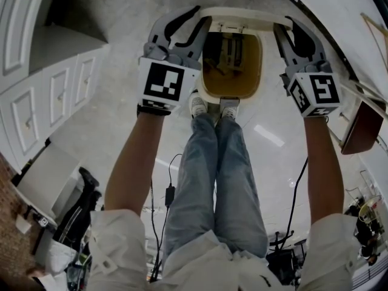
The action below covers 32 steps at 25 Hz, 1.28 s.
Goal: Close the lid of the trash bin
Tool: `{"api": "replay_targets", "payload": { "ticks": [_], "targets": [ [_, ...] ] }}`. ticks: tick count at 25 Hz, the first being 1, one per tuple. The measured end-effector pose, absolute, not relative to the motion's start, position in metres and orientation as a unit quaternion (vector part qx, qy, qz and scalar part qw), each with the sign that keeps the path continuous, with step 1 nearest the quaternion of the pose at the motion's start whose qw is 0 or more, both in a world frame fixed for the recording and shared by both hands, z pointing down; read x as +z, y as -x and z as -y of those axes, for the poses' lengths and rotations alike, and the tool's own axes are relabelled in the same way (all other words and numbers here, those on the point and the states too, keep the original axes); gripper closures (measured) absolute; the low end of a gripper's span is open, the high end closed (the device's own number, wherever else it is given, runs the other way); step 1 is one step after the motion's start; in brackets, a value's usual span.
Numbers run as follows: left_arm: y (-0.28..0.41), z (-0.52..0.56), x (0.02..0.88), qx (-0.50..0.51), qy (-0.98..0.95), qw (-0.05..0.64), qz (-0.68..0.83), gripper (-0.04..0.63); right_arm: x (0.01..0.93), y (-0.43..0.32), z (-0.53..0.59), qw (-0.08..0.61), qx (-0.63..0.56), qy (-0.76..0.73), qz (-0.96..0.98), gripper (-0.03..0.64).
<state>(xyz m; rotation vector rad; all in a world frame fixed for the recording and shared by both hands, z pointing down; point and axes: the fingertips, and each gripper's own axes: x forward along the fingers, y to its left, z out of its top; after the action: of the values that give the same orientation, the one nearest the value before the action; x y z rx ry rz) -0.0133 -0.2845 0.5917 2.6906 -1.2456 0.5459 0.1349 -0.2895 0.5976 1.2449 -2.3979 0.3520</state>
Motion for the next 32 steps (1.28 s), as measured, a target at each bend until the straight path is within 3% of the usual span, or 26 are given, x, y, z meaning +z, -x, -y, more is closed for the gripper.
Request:
{"api": "replay_targets", "payload": {
  "ticks": [8, 32],
  "targets": [
    [0.011, 0.283, 0.592, 0.179, -0.891, 0.056, 0.413, 0.531, 0.598, -0.133, 0.29, 0.209, 0.124, -0.448, 0.86, 0.515],
    [0.01, 0.274, 0.592, 0.188, -0.898, 0.045, 0.396, 0.535, 0.6, -0.134, 0.278, 0.213, 0.127, -0.432, 0.867, 0.523]
  ]
}}
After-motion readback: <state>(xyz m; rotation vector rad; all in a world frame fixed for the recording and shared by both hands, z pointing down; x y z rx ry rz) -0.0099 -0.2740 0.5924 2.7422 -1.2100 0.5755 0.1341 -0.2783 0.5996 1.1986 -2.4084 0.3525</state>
